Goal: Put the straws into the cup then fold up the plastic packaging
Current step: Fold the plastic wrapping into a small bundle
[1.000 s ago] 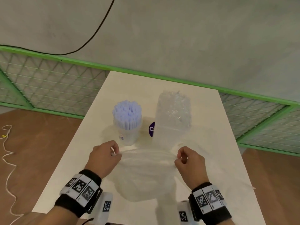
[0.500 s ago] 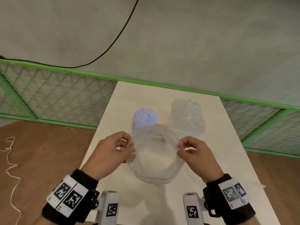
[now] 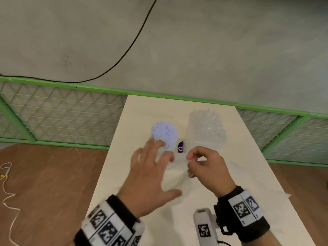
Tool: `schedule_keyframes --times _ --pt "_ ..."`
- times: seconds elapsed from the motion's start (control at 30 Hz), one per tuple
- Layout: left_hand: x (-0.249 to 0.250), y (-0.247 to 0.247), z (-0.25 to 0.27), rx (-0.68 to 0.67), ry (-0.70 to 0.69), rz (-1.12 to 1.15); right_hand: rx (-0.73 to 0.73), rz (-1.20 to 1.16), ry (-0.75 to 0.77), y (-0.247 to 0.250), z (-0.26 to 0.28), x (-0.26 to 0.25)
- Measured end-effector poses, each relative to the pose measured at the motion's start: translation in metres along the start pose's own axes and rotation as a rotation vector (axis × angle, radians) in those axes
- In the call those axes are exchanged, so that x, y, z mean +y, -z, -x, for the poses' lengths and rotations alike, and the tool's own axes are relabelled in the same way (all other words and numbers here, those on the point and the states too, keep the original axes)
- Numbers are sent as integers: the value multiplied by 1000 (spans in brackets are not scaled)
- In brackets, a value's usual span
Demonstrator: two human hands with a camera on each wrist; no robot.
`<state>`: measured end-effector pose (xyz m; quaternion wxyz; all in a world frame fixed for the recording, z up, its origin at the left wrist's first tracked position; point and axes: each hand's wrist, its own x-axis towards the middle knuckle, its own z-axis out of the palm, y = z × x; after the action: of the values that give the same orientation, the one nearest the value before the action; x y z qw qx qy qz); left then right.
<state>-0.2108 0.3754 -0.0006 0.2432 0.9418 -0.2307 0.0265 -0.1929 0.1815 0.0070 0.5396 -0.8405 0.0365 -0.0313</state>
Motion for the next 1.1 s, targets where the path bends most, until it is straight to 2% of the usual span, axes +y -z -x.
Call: schedule_keyframes --times 0.1,0.17,0.23,0.27,0.33,0.37,0.43,0.53,0.6,0.67,0.77,0.9,0.93,0.97,1.03,1.1 --pt "11 -21 -11 -15 -27 67 -46 -16 81 -5 4 -14" --pt "10 -25 -19 65 -47 146 -113 -75 123 3 6 -18" --pt "2 -20 -22 146 -68 204 -76 -148 164 16 4 -12" --pt "-2 -16 -24 182 -70 260 15 -120 192 28 1 -4" --pt "-4 -5 -26 195 -43 452 193 91 199 57 -3 19" --pt "-3 1 -26 173 -29 540 221 221 169 69 -4 31" --pt "-3 10 -29 127 -16 643 153 309 58 88 -5 52" --pt "-5 16 -32 83 8 748 85 47 -47 103 -11 67" --pt "-4 21 -35 77 19 767 68 -129 -51 111 -15 61" --pt "-2 29 -35 115 60 843 68 -155 -15 124 -21 54" --pt "-7 47 -35 283 194 978 165 -176 39 156 -30 45" --pt "-4 59 -40 380 249 1036 332 -456 153 183 -38 29" --pt "-1 59 -43 409 257 1061 299 -579 158 182 -39 29" --pt "3 58 -46 440 270 1083 192 -702 139 176 -37 30" --pt "6 56 -53 456 290 1144 -95 -871 -27 160 -29 37" --pt "5 54 -57 328 283 1255 -285 -941 -186 148 -19 48"
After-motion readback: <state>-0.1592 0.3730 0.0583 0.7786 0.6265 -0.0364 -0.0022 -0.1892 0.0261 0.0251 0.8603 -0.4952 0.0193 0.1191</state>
